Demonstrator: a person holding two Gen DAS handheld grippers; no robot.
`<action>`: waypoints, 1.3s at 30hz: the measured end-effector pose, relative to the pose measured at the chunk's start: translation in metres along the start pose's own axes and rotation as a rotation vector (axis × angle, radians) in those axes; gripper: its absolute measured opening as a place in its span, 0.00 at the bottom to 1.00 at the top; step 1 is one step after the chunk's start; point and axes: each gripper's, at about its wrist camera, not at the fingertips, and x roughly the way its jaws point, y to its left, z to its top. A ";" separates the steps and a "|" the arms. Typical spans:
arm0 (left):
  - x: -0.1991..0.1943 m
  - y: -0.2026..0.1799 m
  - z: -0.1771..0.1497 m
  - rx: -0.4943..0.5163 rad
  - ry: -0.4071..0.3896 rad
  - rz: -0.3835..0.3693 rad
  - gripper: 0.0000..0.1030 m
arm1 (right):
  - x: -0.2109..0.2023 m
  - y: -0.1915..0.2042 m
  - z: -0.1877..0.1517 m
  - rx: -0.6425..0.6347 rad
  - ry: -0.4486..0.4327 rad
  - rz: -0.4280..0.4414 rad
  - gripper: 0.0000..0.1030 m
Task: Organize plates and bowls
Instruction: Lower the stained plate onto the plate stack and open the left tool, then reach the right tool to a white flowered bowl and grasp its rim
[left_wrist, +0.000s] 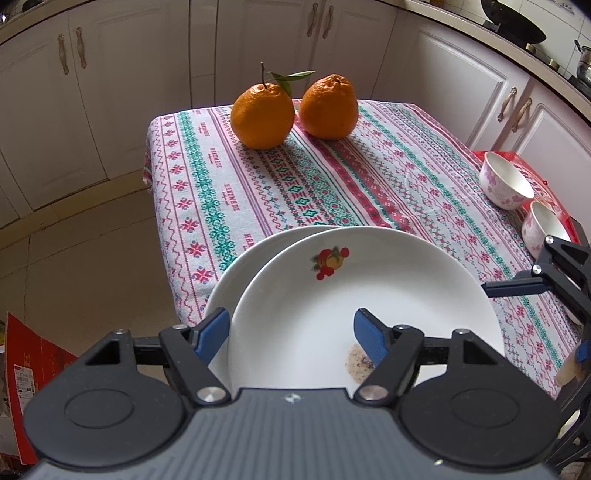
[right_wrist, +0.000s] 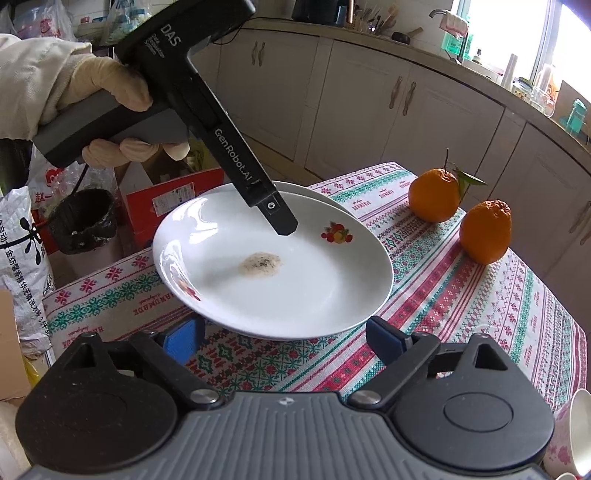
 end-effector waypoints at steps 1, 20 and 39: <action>0.000 0.000 0.000 0.002 -0.002 0.004 0.75 | 0.002 0.000 0.000 0.001 0.000 0.004 0.94; -0.005 -0.005 0.001 0.025 -0.028 0.043 0.86 | -0.029 -0.014 -0.027 0.099 -0.006 -0.053 1.00; -0.027 -0.198 -0.042 0.336 -0.308 -0.080 0.91 | -0.146 -0.050 -0.100 0.341 -0.092 -0.302 1.00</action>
